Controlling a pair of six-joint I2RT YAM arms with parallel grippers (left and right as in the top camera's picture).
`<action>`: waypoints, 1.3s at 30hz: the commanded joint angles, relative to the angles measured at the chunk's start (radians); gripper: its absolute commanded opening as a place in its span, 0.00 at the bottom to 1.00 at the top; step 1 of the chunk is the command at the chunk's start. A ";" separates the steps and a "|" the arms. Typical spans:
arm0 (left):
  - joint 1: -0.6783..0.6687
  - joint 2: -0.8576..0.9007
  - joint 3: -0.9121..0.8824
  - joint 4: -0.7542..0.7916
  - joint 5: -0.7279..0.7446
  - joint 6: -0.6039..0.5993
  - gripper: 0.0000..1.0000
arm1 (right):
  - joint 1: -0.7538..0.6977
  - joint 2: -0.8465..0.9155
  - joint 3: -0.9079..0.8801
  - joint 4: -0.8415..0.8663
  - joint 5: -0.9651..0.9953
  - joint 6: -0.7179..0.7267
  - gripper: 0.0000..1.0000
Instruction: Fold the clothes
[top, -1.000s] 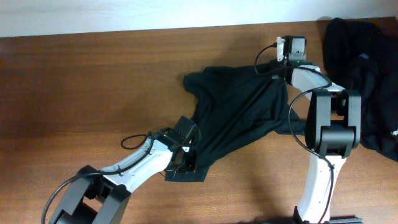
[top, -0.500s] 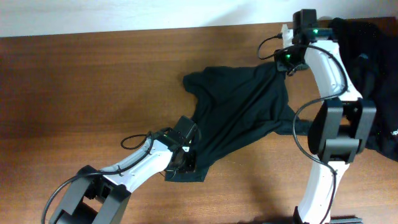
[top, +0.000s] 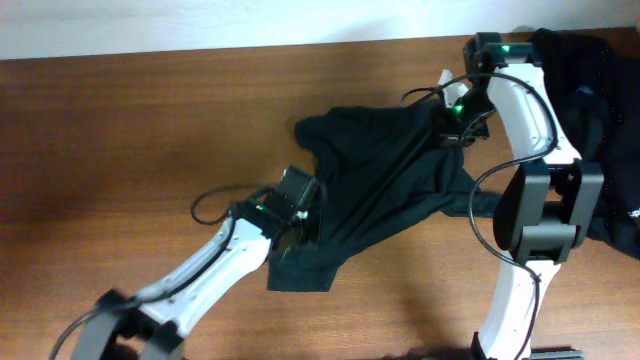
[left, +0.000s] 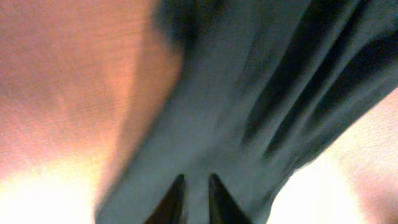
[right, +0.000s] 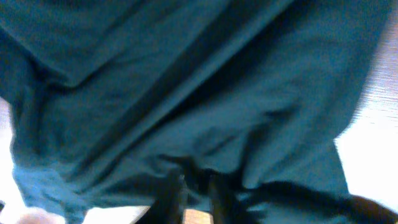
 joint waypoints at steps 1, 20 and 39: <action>0.007 -0.037 0.028 0.078 -0.153 0.021 0.15 | 0.062 -0.013 -0.049 0.000 -0.052 0.009 0.09; 0.267 0.135 0.092 0.649 0.134 0.117 0.11 | 0.180 -0.031 -0.312 0.157 -0.058 0.124 0.04; 0.363 0.776 1.168 -0.230 0.361 0.250 0.44 | 0.139 -0.454 -0.319 -0.006 0.226 0.260 0.41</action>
